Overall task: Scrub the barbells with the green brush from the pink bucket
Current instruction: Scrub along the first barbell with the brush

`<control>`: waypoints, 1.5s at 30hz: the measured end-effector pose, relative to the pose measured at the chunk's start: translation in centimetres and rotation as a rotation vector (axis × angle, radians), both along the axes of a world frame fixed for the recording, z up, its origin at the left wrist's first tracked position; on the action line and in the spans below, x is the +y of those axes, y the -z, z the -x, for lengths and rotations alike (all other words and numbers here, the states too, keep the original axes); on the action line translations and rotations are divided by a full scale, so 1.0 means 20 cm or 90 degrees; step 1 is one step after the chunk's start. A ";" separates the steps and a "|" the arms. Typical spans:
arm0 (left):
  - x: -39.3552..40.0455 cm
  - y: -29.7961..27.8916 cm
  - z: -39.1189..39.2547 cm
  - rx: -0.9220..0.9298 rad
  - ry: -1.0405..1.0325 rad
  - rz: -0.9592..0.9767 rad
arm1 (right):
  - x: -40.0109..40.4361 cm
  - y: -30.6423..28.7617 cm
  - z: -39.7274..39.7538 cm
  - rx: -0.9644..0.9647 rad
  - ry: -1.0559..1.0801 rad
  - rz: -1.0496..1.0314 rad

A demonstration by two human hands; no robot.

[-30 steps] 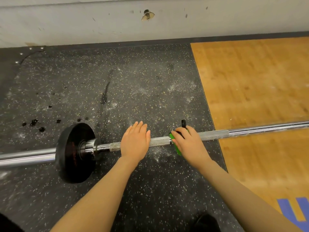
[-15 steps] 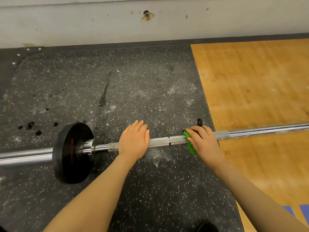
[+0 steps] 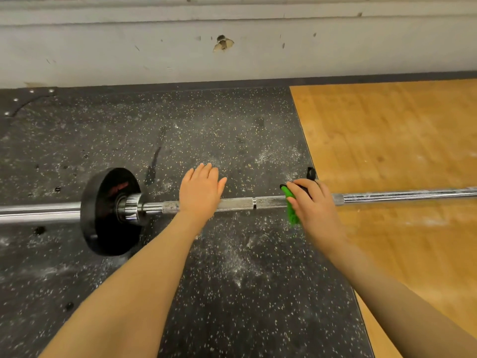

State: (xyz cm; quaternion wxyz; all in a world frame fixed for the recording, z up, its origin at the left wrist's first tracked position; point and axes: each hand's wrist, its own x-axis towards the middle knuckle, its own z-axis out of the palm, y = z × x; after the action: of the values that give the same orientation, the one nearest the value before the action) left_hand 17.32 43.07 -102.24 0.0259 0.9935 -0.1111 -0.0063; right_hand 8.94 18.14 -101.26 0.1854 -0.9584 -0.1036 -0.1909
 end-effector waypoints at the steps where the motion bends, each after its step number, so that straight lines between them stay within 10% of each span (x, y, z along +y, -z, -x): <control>1: 0.00 0.00 0.00 -0.005 -0.008 0.016 | 0.01 0.00 -0.01 -0.003 0.005 -0.001; 45: 0.12 0.15 0.03 -0.049 0.059 0.054 | 0.15 0.26 -0.41 -0.060 -0.093 0.119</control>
State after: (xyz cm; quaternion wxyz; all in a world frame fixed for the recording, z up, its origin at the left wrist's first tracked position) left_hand 16.72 45.40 -105.30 0.0633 0.9847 -0.1582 0.0358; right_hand 17.21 21.13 -106.36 0.1034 -0.9512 -0.1995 -0.2115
